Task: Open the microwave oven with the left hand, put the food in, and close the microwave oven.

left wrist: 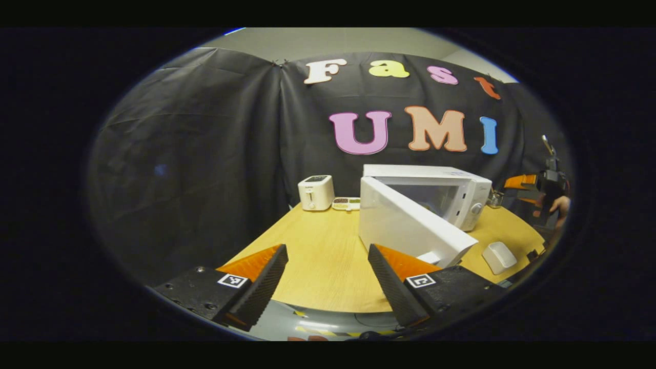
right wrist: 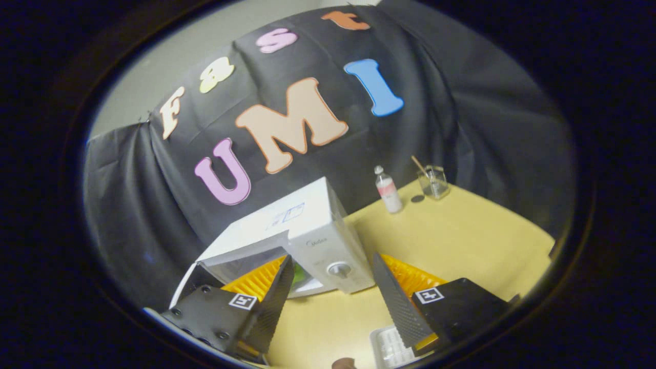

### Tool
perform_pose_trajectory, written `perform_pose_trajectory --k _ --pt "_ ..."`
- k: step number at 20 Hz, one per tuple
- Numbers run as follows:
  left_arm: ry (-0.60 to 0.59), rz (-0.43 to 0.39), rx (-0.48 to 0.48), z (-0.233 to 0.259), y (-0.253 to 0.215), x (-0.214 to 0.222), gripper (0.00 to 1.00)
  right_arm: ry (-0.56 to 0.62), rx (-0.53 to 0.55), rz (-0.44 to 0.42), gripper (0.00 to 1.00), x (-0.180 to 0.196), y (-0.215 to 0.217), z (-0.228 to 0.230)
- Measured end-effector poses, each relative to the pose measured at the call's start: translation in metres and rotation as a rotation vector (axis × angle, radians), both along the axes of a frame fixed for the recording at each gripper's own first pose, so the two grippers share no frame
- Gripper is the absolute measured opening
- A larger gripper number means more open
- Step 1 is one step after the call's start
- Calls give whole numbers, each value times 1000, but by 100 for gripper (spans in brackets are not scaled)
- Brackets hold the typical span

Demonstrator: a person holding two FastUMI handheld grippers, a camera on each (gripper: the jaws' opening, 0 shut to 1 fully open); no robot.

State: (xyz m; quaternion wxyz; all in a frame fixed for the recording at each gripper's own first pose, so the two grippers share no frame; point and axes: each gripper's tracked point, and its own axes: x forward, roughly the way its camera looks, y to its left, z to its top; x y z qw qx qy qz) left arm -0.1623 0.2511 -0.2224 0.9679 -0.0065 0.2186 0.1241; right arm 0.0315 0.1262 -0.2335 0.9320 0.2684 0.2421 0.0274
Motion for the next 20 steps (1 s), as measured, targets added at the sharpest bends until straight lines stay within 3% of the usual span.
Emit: perform_pose_trajectory --k 2,3,4,7,8,9,10,12,13,14,15,17,18,19,20 --pt "4 -2 3 -3 -3 2 96 -88 -82 7 84 7 -12 30" --pt "11 -8 -4 -5 -6 4 96 -141 -136 8 95 9 -19 46" --pt "22 -13 -1 -10 -8 3 96 -187 -194 11 84 12 -26 61" --pt "35 -36 13 -13 -15 5 93 -317 -314 23 84 16 -34 107" --pt "31 -44 9 -14 -17 6 89 -363 -352 19 95 20 -37 122" --pt "37 -50 0 -17 -21 6 86 -400 -385 12 95 21 -40 136" --pt "45 -57 -9 -20 -24 6 82 -425 -403 12 84 21 -40 147" --pt "53 -62 -15 -23 -28 6 74 -440 -401 12 84 20 -38 162" --pt "53 -67 -18 -23 -30 6 72 -448 -408 2 95 20 -41 170" --pt "55 -73 -24 -25 -32 6 67 -468 -425 -6 95 19 -43 178" --pt "62 -74 -23 -29 -33 7 64 -485 -450 -12 84 20 -47 185" --pt "97 -77 -21 -38 -35 8 34 -471 -466 -4 84 17 -46 186" --pt "108 -76 -18 -42 -35 6 19 -462 -457 -8 95 17 -47 187" --pt "113 -77 -12 -44 -36 7 16 -457 -446 -20 96 19 -49 189" --pt "122 -80 -9 -46 -39 8 5 -454 -434 -28 96 19 -51 190"
